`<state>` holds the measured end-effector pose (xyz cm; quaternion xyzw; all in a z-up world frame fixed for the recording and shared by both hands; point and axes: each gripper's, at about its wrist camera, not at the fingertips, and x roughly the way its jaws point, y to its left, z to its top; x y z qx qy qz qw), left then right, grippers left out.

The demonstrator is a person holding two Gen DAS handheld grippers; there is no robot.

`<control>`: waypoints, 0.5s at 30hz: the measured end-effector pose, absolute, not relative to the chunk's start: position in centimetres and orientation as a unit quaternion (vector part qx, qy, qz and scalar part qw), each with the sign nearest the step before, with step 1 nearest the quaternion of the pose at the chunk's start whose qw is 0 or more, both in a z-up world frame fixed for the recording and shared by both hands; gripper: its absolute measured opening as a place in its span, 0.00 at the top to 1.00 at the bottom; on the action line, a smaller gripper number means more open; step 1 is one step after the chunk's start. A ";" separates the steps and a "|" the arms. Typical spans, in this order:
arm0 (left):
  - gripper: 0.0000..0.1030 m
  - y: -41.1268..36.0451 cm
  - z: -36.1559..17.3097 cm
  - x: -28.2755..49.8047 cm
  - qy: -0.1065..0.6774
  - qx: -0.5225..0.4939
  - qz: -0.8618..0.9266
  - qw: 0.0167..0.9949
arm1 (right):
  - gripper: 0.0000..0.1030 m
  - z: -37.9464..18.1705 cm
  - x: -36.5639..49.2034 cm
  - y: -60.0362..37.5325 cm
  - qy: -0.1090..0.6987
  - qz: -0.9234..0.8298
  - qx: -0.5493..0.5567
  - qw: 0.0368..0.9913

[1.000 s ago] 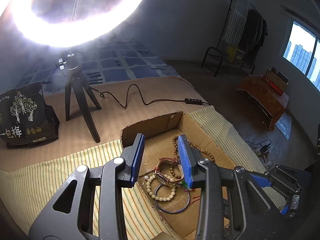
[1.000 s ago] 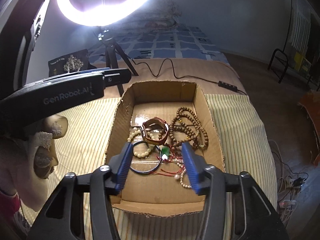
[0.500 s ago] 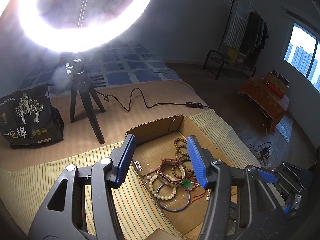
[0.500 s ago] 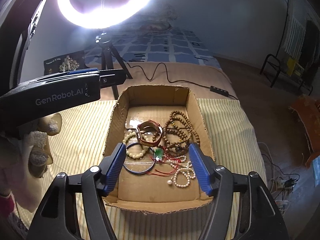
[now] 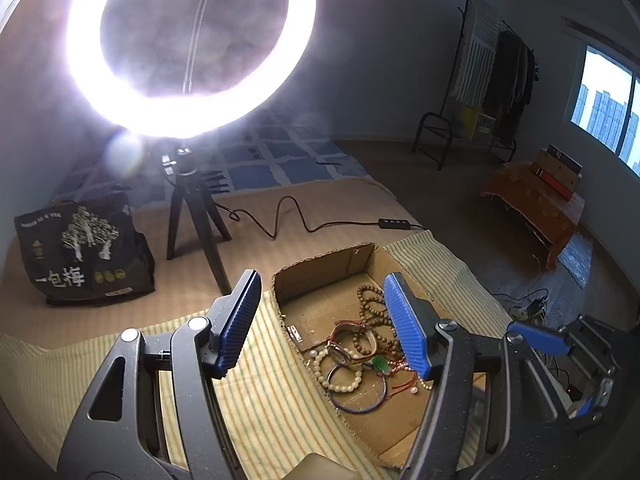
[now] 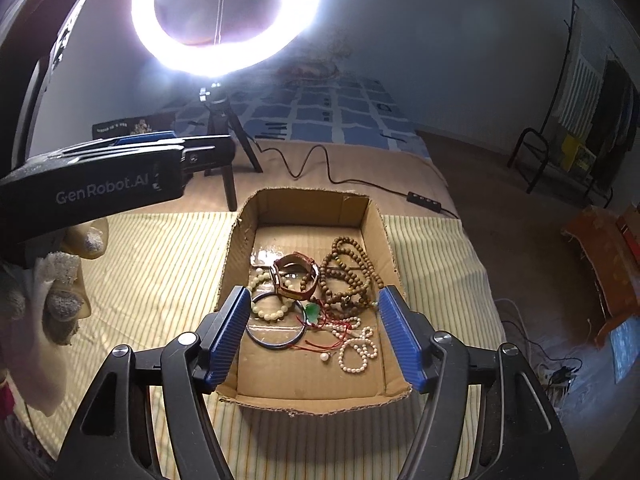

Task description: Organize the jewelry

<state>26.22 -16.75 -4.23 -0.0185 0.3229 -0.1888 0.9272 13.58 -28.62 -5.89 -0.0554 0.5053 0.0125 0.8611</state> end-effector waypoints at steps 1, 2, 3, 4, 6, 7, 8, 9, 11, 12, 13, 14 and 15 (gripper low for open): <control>0.36 -16.6 -4.0 25.9 0.321 -0.016 -0.188 0.928 | 0.36 -5.6 13.4 -28.6 0.503 0.011 -0.054 0.862; 0.36 -16.4 -3.8 25.6 0.320 -0.015 -0.187 0.929 | 0.36 -5.3 13.3 -28.6 0.500 0.010 -0.052 0.864; 0.36 -16.1 -3.6 25.2 0.318 -0.015 -0.186 0.930 | 0.36 -4.8 13.1 -28.6 0.496 0.008 -0.049 0.867; 0.36 -15.8 -3.3 24.9 0.317 -0.016 -0.185 0.930 | 0.36 -4.5 12.9 -28.6 0.493 0.006 -0.048 0.869; 0.36 -15.1 -2.9 24.3 0.314 -0.020 -0.184 0.931 | 0.36 -3.8 12.7 -28.6 0.486 0.001 -0.045 0.873; 0.36 -14.8 -2.7 23.9 0.313 -0.021 -0.183 0.932 | 0.36 -3.5 12.5 -28.6 0.484 -0.001 -0.046 0.874; 0.36 -14.6 -2.4 23.6 0.311 -0.022 -0.182 0.933 | 0.36 -3.1 12.2 -28.5 0.479 -0.005 -0.047 0.877; 0.36 -14.3 -2.2 23.3 0.309 -0.021 -0.180 0.934 | 0.36 -2.8 12.1 -28.4 0.475 -0.007 -0.049 0.878; 0.36 -13.9 -1.7 22.3 0.302 -0.017 -0.179 0.936 | 0.35 -2.5 11.8 -28.3 0.470 -0.011 -0.053 0.881; 0.36 -13.7 -1.4 21.8 0.298 -0.015 -0.178 0.938 | 0.35 -2.2 11.5 -28.1 0.467 -0.014 -0.056 0.882; 0.36 -13.5 -1.1 21.4 0.295 -0.014 -0.177 0.939 | 0.35 -2.0 11.4 -28.1 0.466 -0.014 -0.057 0.883; 0.36 -13.3 -1.0 21.0 0.293 -0.013 -0.178 0.939 | 0.33 -1.8 11.2 -28.0 0.464 -0.015 -0.058 0.884; 0.36 -13.0 -0.8 20.5 0.291 -0.013 -0.179 0.940 | 0.33 -1.6 10.9 -27.9 0.461 -0.016 -0.061 0.885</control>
